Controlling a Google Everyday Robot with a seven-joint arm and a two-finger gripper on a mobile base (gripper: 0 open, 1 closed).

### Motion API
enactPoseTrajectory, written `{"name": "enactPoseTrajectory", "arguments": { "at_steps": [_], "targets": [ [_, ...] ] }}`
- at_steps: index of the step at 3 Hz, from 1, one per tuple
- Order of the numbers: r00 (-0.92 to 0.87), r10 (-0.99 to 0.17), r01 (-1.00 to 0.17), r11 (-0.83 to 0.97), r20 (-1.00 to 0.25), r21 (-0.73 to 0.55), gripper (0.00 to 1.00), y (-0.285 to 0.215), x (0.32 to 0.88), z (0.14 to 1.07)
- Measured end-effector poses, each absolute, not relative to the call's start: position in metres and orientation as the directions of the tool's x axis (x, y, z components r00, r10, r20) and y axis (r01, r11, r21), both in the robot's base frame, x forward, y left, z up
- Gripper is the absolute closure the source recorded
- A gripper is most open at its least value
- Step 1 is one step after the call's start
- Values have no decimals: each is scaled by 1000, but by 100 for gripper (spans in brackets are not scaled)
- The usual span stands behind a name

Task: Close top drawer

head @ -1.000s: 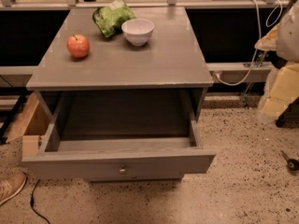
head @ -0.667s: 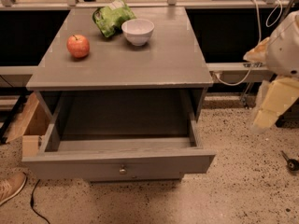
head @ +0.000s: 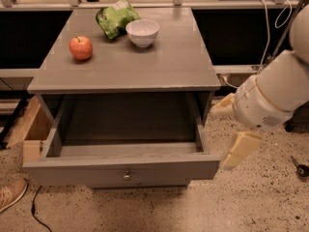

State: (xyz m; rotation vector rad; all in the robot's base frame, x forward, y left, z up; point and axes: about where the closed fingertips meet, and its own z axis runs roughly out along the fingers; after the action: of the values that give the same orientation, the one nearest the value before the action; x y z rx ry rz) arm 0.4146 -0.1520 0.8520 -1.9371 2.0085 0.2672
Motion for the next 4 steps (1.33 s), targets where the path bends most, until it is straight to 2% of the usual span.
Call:
{"name": "enactPoseTrajectory", "arguments": {
  "at_steps": [1,3,4],
  "targets": [
    [-2,-900,-1000,7,-436,-11,50,-125,399,793],
    [-8,-900,-1000,8,-436,1,96,-125,398,785],
    [-5,-897,-1000,-9,-442,29,100,-120,400,715]
  ]
}}
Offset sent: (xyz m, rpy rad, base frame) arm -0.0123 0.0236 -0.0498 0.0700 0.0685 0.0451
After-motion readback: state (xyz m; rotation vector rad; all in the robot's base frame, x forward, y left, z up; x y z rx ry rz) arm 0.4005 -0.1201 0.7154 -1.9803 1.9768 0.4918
